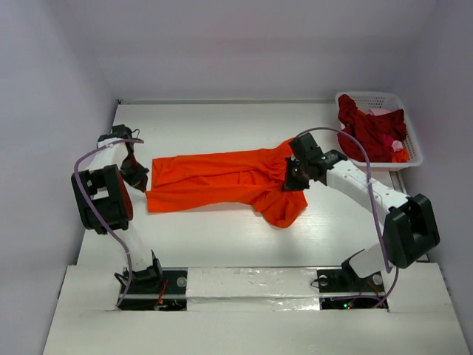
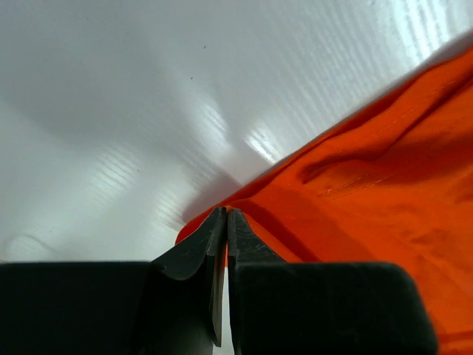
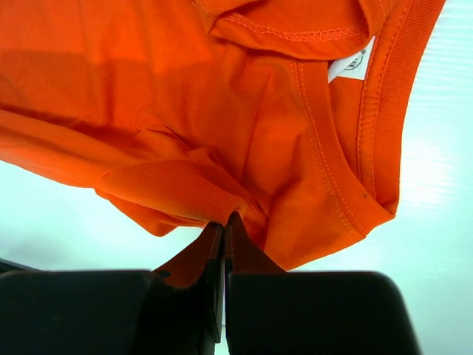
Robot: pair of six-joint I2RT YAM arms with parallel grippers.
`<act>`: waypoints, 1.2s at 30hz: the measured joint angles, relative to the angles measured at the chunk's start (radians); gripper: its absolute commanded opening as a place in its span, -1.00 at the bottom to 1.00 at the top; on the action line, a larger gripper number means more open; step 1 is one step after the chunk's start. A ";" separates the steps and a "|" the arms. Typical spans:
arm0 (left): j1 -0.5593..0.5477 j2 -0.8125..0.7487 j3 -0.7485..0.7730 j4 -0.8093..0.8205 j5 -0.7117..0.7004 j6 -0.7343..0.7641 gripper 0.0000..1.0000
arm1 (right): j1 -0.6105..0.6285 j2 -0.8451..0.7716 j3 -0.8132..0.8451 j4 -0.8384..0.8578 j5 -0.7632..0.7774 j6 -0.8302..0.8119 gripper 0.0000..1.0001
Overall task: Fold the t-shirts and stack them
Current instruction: Fold the other side of the tshirt into a rectangle
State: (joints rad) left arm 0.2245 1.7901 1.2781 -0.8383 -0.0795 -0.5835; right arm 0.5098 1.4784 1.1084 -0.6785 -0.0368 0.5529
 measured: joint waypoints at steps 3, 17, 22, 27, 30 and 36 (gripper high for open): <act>0.000 0.011 0.034 0.001 0.005 0.002 -1.00 | 0.000 0.010 0.003 -0.002 0.000 0.000 -1.00; 0.000 0.081 0.137 -0.007 0.023 0.019 -1.00 | -0.004 0.125 0.090 -0.003 0.004 0.000 -1.00; 0.000 0.081 0.140 -0.008 0.024 0.019 -1.00 | -0.032 0.156 0.111 -0.002 0.002 0.000 -1.00; 0.000 0.081 0.140 -0.007 0.034 0.019 -1.00 | -0.062 0.185 0.112 -0.001 -0.005 0.001 -1.00; 0.000 0.081 0.140 -0.006 0.040 0.019 -1.00 | -0.075 0.196 0.112 0.000 -0.008 0.000 -1.00; 0.000 0.081 0.140 0.000 0.054 0.019 -1.00 | -0.092 0.222 0.128 0.002 -0.009 0.000 -1.00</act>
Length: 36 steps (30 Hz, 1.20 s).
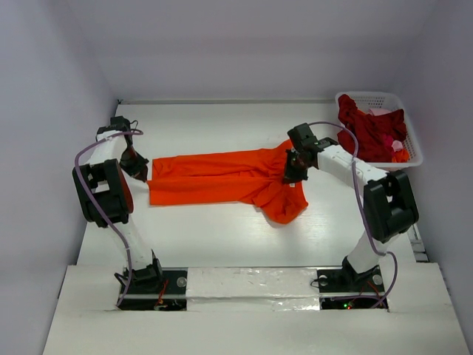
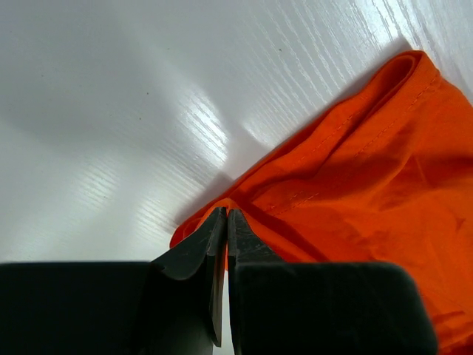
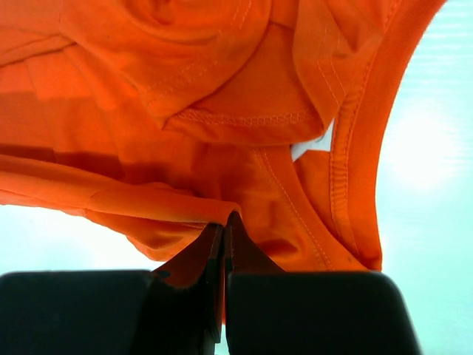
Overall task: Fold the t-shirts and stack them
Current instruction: Fold the other side of the tshirt into a rectangle
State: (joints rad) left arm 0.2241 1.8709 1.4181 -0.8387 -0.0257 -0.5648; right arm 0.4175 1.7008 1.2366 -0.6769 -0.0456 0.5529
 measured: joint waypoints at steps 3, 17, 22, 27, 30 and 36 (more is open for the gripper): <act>0.000 0.001 0.000 0.005 0.000 0.000 -1.00 | -0.002 0.016 0.018 0.000 -0.001 0.000 -1.00; -0.007 0.075 0.027 0.021 -0.001 0.004 -1.00 | -0.005 0.066 0.059 0.003 -0.004 -0.008 -1.00; -0.015 0.082 0.044 0.025 -0.002 0.003 -1.00 | -0.005 0.075 0.059 0.003 -0.006 -0.008 -1.00; -0.021 0.098 0.065 0.028 -0.002 0.003 -1.00 | -0.005 0.075 0.059 0.004 -0.009 -0.008 -1.00; -0.024 0.108 0.070 0.030 -0.003 0.003 -1.00 | -0.005 0.076 0.059 0.004 -0.012 -0.008 -1.00; -0.028 0.120 0.070 0.035 -0.005 0.003 -1.00 | -0.005 0.076 0.059 0.004 -0.014 -0.008 -1.00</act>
State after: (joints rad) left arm 0.1959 1.9907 1.4879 -0.8040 -0.0303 -0.5613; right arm 0.4126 1.7763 1.2953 -0.6727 -0.0601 0.5449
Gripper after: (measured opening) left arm 0.006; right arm 0.016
